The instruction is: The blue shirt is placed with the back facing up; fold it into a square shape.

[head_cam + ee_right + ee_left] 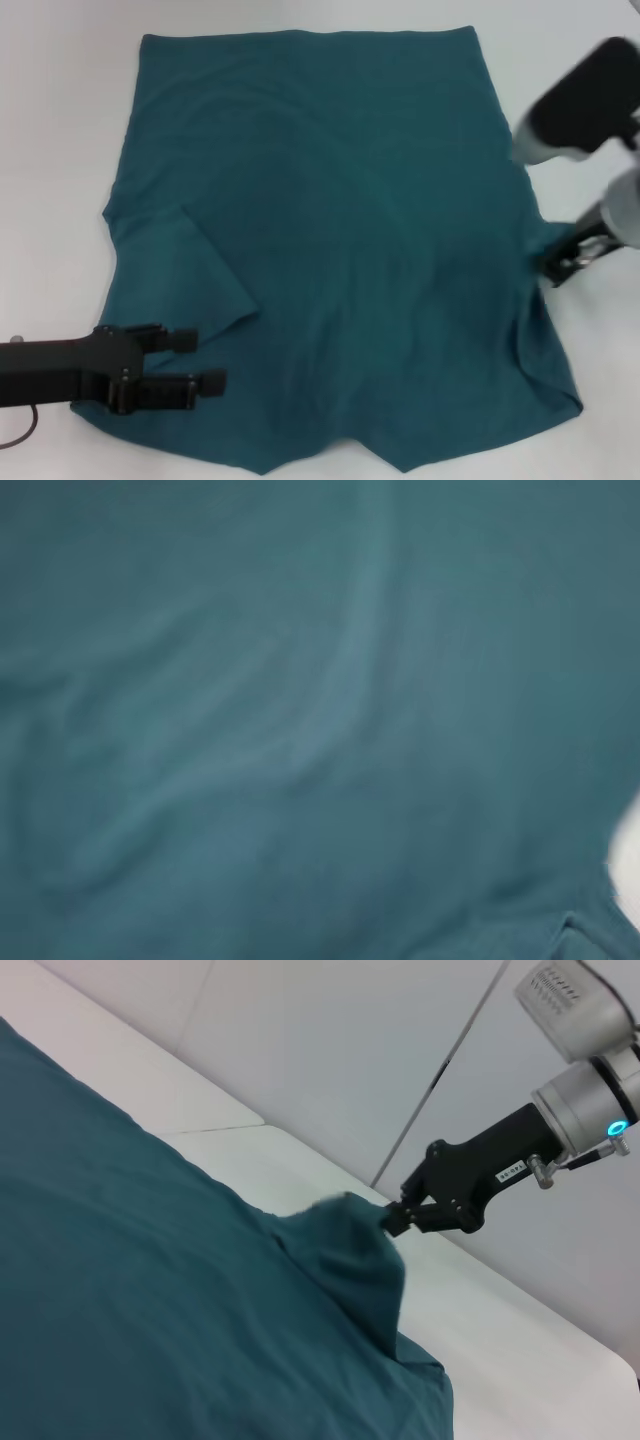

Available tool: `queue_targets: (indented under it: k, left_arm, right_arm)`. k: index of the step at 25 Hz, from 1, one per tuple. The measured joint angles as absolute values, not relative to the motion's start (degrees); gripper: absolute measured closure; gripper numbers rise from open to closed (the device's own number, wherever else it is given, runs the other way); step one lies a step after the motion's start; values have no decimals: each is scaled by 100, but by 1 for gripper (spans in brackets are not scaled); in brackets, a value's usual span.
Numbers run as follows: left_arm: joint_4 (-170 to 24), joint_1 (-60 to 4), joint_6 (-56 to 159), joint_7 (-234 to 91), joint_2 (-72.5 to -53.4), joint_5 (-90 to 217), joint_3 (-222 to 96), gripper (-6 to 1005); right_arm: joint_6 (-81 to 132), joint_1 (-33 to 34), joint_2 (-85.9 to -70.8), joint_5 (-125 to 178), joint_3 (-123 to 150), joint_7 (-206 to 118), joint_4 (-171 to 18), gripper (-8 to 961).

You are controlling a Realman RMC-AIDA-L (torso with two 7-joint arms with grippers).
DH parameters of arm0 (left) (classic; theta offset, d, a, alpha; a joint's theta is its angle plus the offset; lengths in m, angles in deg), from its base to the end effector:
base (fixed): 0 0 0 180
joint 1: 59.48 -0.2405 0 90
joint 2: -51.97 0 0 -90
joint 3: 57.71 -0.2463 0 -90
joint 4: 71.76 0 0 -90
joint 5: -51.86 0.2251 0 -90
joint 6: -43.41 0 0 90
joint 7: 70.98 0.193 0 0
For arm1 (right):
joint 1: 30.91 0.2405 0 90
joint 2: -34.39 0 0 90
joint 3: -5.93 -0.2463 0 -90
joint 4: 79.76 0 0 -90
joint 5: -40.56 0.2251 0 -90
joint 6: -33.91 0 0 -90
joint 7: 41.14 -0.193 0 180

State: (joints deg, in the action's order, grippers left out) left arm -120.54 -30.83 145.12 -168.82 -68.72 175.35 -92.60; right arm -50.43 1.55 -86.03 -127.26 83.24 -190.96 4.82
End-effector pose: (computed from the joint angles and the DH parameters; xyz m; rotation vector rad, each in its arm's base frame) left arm -0.2418 0.3258 -0.0151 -2.8094 -0.9629 -0.6659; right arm 0.2135 0.4069 0.0181 -2.2407 0.8065 -0.5869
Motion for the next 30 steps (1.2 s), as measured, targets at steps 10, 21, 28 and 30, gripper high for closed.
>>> queue_targets:
  k: [10, 21, 28, 30]
  left_arm:
    - [-12054, -3191, 14542, -16886, -6892, 17534, -9242, 99]
    - [-12054, -3233, 14529, -16858, -6897, 17533, -9150, 104]
    - [-12101, -3232, 14495, -16855, -6856, 17561, -8858, 107]
    - [-12115, -3243, 14494, -16859, -6836, 17594, -8738, 108]
  right_arm:
    - [-4819, 486, -8648, -12732, 9977, -19000, 260, 906]
    - [-4913, 548, -8620, -12447, 9534, -19098, 5, 703]
    - [-5097, 524, -8581, -11306, 8305, -18636, -56, 495]
    - [-5166, 524, -8575, -11246, 8050, -18584, -61, 451]
